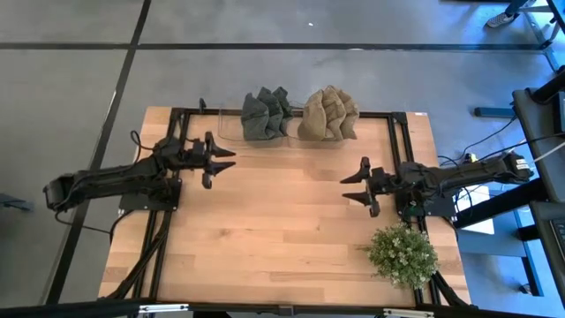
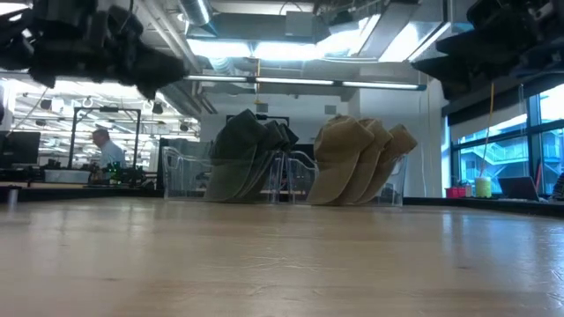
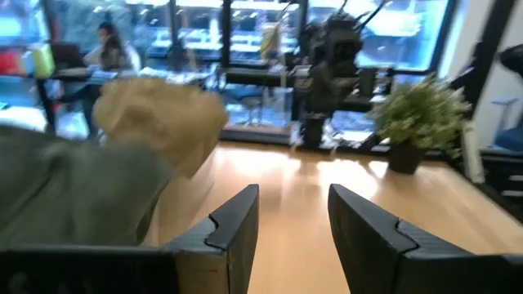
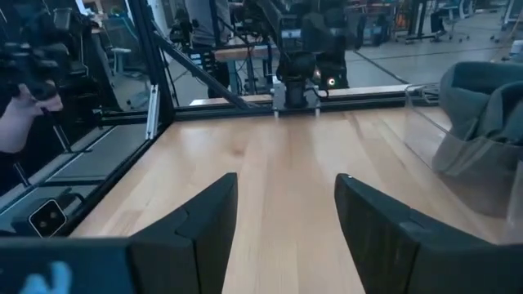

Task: Pick & Place hat
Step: Return to Home Position

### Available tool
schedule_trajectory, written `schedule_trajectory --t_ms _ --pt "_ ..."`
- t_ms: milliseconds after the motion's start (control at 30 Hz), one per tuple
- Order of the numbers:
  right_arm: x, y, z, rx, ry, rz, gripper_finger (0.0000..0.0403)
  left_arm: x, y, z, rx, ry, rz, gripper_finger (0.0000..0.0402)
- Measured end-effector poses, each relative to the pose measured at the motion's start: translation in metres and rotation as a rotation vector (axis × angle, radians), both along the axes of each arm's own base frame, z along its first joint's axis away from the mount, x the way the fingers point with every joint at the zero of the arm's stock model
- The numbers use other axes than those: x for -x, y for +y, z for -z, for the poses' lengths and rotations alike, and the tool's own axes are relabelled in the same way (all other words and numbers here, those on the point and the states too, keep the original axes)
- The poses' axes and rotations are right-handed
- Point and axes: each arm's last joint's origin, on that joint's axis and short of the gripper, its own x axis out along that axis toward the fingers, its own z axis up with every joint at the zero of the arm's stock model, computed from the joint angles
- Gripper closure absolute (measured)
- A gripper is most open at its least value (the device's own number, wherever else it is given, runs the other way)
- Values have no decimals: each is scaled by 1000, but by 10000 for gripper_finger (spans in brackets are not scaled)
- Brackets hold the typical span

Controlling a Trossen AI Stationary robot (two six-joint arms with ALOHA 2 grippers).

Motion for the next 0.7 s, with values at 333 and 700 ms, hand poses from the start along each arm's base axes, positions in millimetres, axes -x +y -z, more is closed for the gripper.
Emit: schedule_trajectory --t_ms 333,700 --pt "13 -2 11 -26 -44 24 196 16 -7 29 47 -52 -130 258" --pt "28 -4 26 -39 -122 35 196 24 -7 26 30 -73 -159 258"
